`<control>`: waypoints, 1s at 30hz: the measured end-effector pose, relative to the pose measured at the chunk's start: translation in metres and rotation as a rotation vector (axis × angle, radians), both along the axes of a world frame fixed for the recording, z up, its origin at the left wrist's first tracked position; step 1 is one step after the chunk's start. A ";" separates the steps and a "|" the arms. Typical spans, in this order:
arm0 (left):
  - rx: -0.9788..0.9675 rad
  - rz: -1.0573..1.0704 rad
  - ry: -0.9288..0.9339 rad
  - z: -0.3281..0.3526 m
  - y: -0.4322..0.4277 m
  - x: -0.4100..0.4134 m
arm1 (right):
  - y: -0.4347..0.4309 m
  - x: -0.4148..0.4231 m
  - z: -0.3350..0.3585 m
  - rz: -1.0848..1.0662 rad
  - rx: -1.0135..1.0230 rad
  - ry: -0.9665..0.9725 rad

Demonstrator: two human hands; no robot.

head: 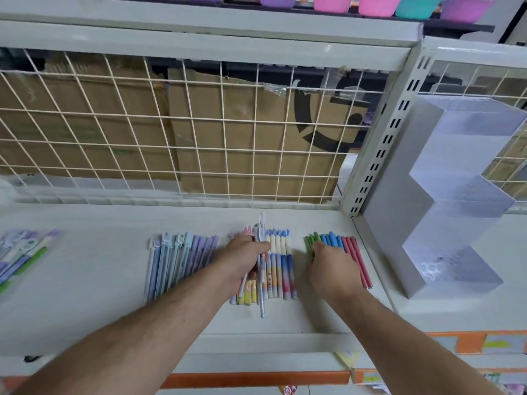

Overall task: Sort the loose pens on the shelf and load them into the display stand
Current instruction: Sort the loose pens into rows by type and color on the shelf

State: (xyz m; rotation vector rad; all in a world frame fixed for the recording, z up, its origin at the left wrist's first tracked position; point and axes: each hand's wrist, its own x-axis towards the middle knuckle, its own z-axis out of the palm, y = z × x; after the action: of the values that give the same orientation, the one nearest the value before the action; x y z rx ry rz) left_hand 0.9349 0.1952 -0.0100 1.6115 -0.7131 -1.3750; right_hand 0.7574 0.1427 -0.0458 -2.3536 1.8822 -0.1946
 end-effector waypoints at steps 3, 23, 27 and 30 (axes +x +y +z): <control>-0.002 -0.012 0.012 -0.003 0.000 0.003 | 0.006 0.008 0.006 -0.010 -0.006 -0.160; -0.110 -0.006 0.095 -0.009 0.057 0.107 | 0.086 0.150 0.048 0.027 0.560 -1.027; -0.101 0.098 0.054 -0.013 0.066 0.134 | 0.095 0.169 0.044 0.007 0.535 -0.998; -0.096 0.158 0.094 -0.017 0.068 0.150 | 0.102 0.180 0.039 0.009 0.567 -0.888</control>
State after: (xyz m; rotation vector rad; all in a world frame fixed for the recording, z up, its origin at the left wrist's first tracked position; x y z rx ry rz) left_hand 1.0846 0.2630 -0.0271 1.4852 -0.5750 -1.2743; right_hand 0.9372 0.2447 -0.0070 -1.5096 1.2577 -0.5177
